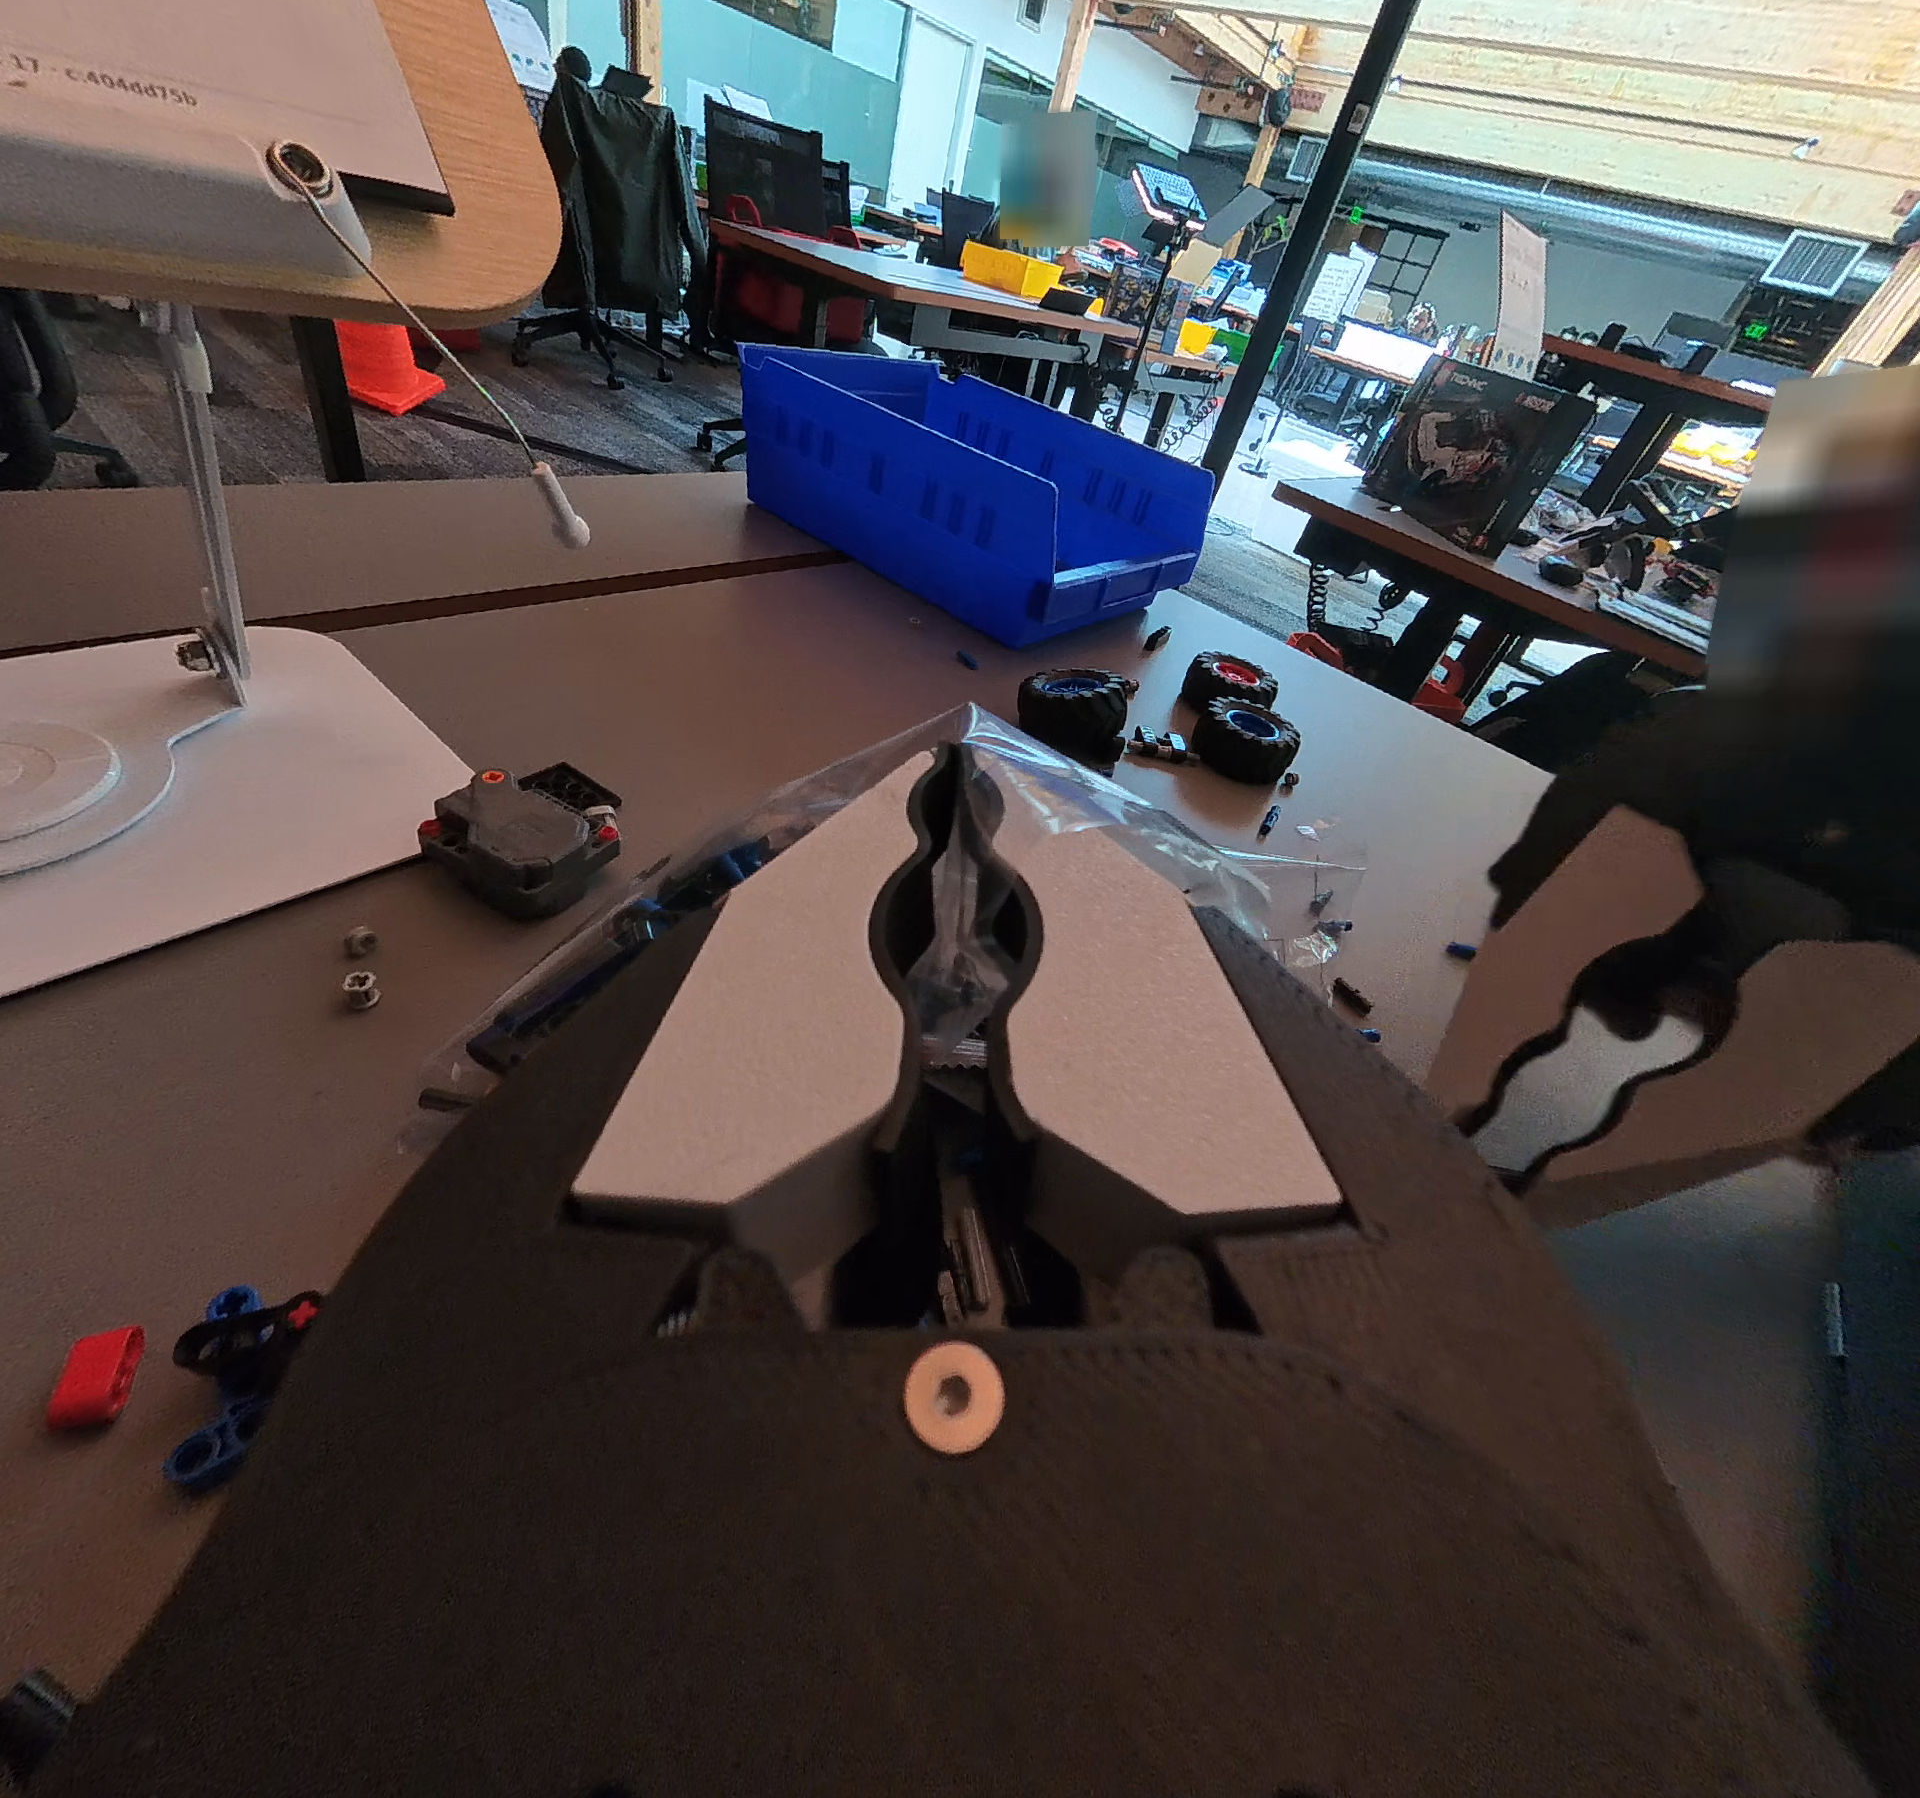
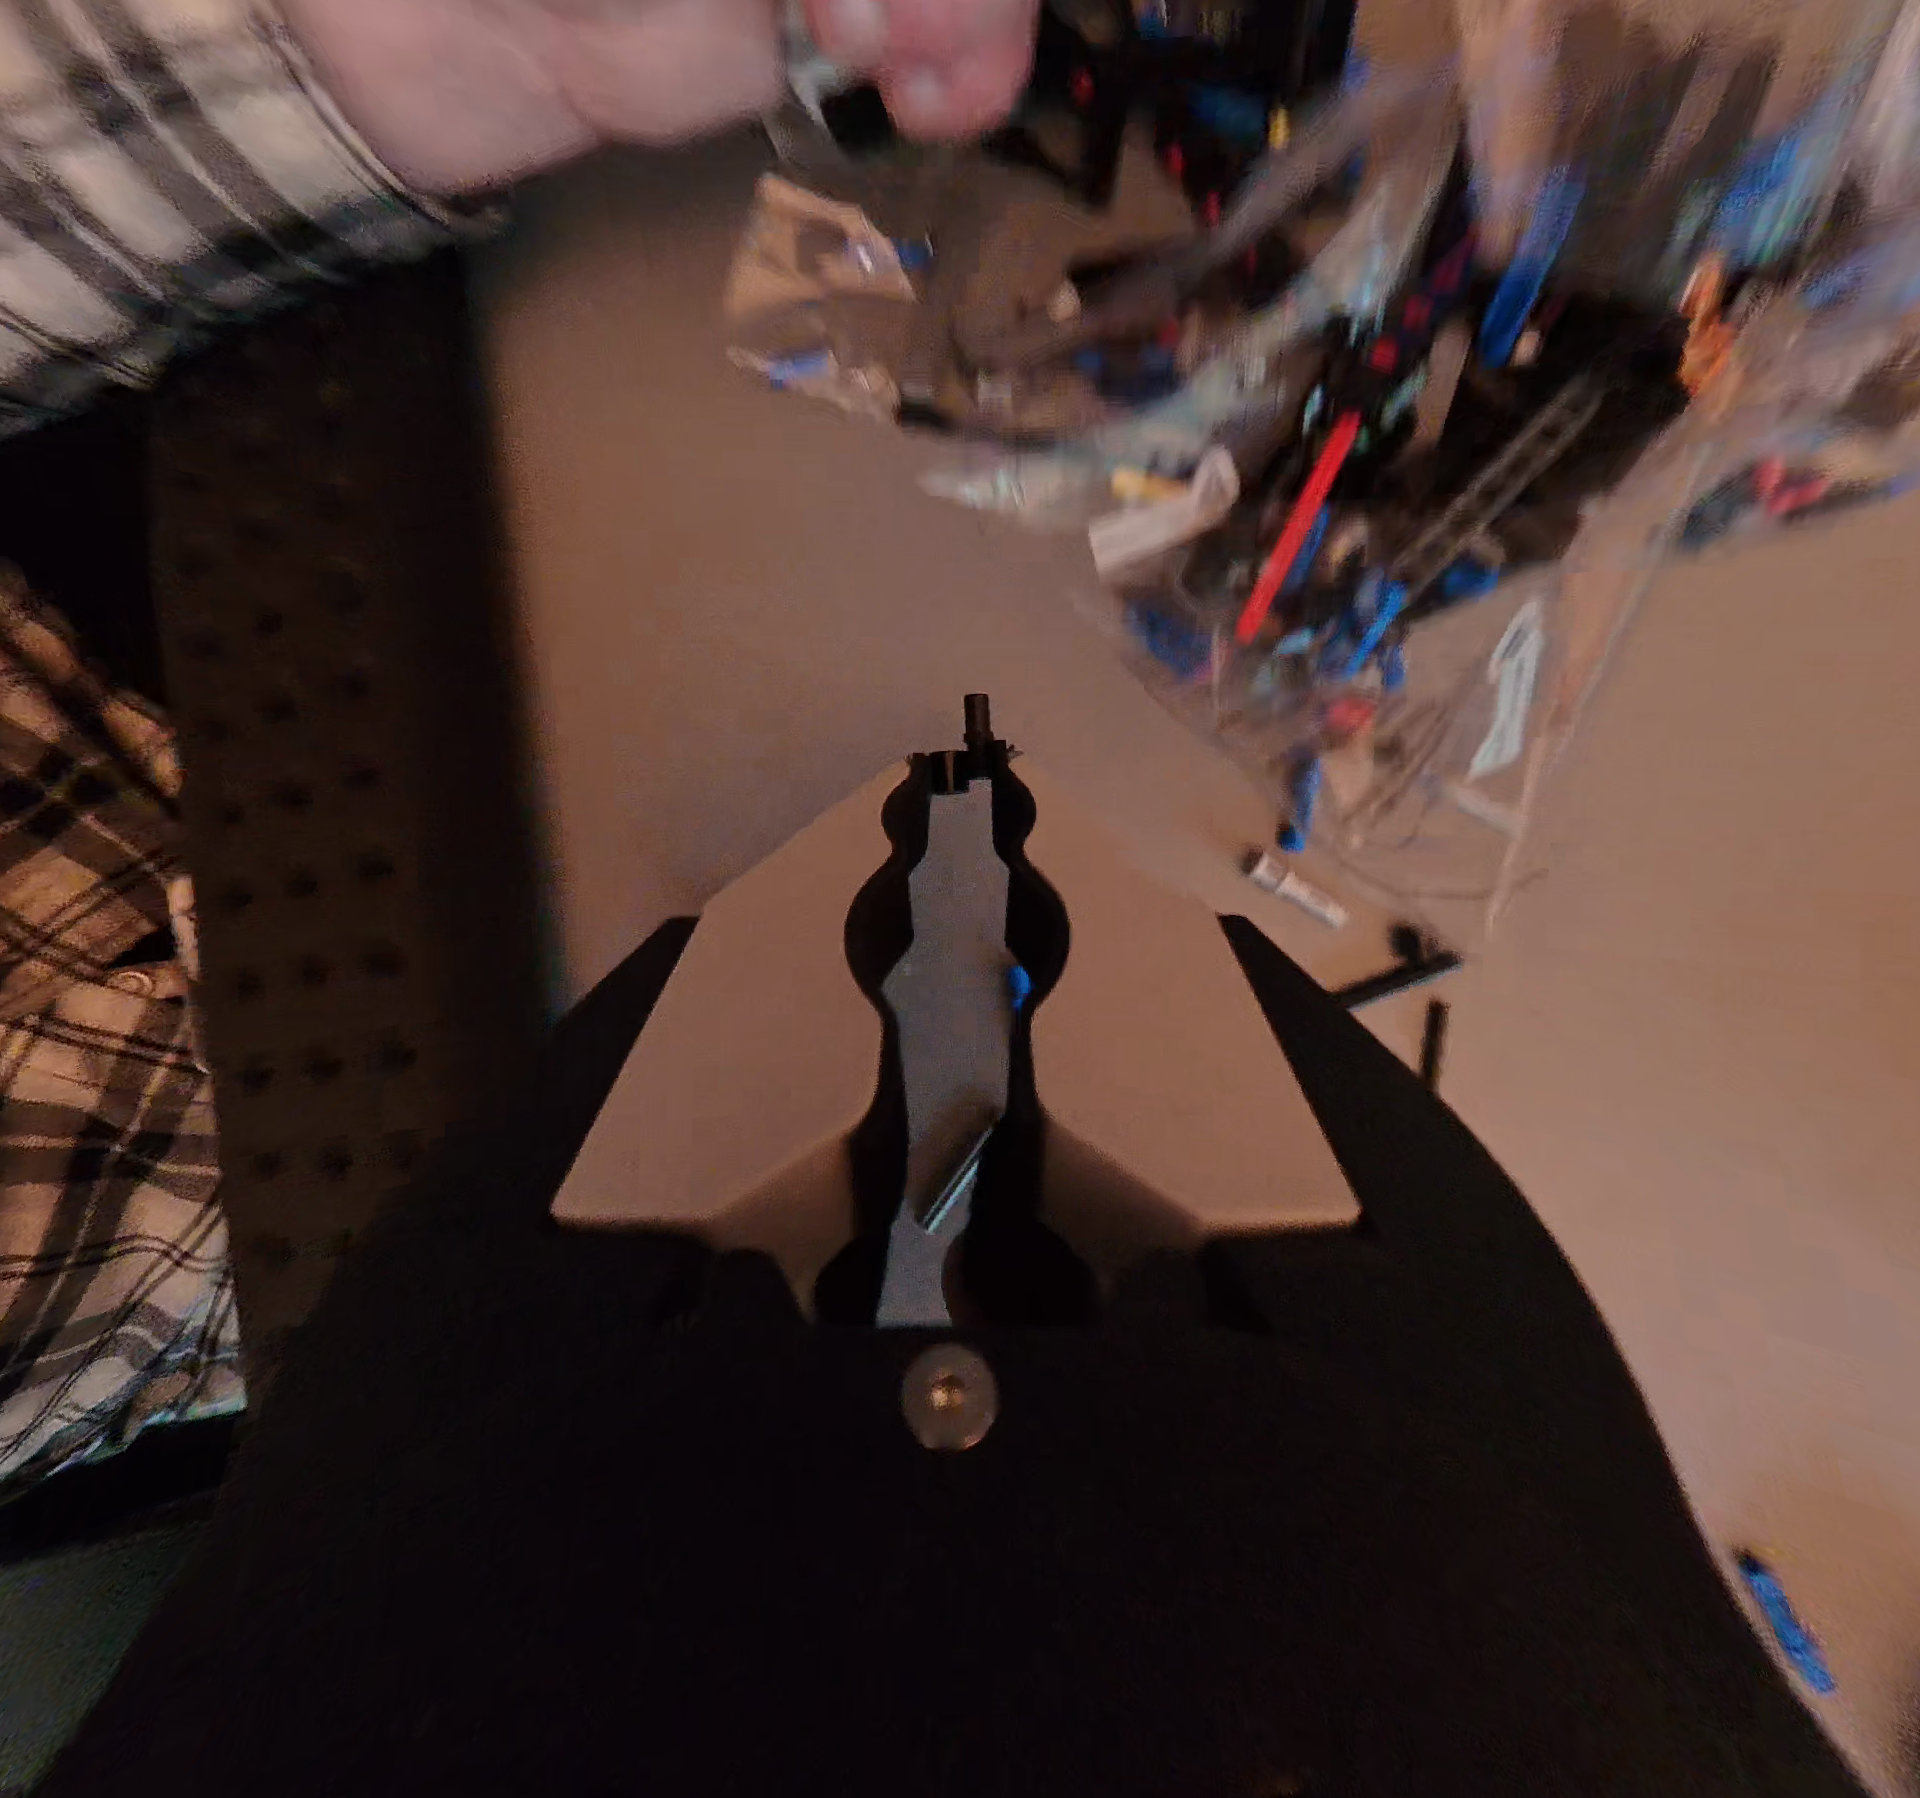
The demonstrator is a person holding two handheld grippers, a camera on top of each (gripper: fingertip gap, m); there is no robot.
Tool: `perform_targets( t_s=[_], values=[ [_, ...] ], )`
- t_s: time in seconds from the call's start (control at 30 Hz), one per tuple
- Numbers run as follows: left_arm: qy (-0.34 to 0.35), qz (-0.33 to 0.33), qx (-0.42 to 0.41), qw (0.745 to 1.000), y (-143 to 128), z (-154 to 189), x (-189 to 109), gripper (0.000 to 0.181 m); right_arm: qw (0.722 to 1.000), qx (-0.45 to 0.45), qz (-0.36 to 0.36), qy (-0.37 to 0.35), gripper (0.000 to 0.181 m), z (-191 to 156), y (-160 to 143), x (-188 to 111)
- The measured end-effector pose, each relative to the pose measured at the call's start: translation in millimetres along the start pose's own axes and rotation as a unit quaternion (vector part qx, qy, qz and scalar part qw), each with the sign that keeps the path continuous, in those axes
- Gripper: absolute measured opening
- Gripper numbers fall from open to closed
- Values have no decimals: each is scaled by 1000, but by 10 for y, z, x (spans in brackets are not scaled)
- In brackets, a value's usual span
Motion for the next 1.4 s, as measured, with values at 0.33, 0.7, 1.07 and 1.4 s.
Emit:
perform_targets(
  t_s=[0.33, 0.7, 1.07, 1.4],
  values=[
    [1, 0, -2, 1000, -7, -10, -9, 0, 993, -53, 50, -95, 26, 176, 737, -146],
    [-3, -3, 1, 1000, -7, 7, 10, 0, 995, -37, -92, 5, 29, -295, -425, -68],
    [-1, -4, 1, 1000, -15, 0, 11, 0, 994, -37, -100, 21, 0, -367, -577, 121],
    [-1, -2, 0, 1000, -8, 0, 5, 0, 996, -48, -66, 43, 7, -393, -405, -54]
  ],
)
Point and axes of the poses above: each gripper's, where its closed fingertips meet, x out along the fingers, y out of its top, z = x × y across the jaws, the point moved 6 cm from there along -x, back along the fingers, and after that the axes turned 14 degrees about x, right-handed, at the moved point
